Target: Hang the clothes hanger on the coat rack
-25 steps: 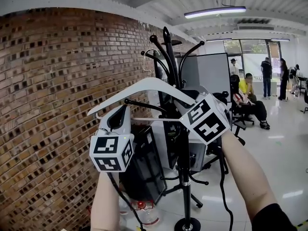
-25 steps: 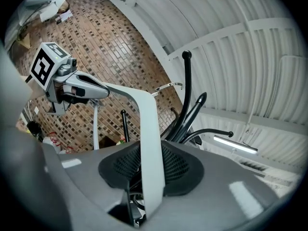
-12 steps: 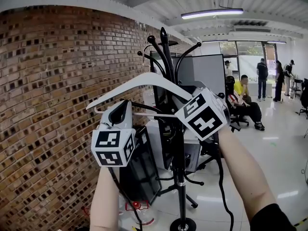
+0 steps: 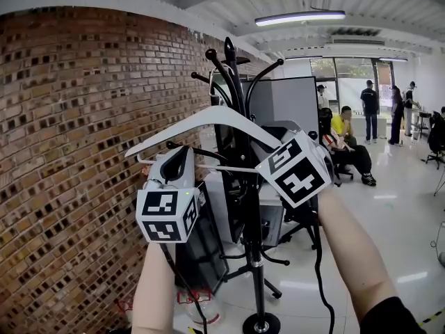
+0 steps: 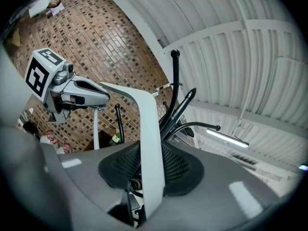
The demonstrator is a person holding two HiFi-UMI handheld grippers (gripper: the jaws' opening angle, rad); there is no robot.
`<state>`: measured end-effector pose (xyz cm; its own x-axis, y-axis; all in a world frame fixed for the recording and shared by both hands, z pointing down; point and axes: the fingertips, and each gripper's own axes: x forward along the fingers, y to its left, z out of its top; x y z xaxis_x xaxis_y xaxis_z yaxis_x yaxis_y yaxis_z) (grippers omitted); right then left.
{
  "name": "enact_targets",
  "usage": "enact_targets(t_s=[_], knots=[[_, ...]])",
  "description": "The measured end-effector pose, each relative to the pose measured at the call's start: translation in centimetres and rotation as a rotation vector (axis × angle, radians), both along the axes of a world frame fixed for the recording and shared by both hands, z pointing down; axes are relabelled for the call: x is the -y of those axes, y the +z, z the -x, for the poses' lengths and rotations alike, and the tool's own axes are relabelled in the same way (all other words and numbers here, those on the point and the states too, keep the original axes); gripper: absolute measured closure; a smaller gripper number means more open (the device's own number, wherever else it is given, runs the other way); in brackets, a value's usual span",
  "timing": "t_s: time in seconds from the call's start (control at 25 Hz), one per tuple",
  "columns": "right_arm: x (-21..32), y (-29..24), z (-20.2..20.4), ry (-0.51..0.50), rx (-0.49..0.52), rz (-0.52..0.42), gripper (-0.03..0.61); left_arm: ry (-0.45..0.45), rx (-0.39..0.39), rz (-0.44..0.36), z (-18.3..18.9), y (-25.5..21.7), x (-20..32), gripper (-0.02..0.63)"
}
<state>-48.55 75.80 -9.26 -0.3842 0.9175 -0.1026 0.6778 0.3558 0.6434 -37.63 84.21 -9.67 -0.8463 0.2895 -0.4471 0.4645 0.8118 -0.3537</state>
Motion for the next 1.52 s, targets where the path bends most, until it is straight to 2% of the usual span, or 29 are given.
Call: enact_targets(t_s=[0.56, 0.92, 1.28, 1.52], knots=[[0.1, 3.6, 1.7, 0.035, -0.061, -0.015, 0.456, 0.012, -0.039, -0.059, 0.5, 3.5, -0.2, 0.609], [-0.9, 7.8, 3.7, 0.070, -0.059, -0.097, 0.456, 0.006, -0.060, -0.089, 0.9, 5.4, -1.1, 0.609], [-0.7, 7.9, 4.1, 0.075, 0.008, -0.050, 0.454, -0.005, -0.079, -0.132, 1.2, 7.8, -2.4, 0.609], [-0.3, 7.6, 3.7, 0.056, 0.049, 0.037, 0.443, 0.002, -0.079, -0.145, 1.2, 8.4, -2.3, 0.609]])
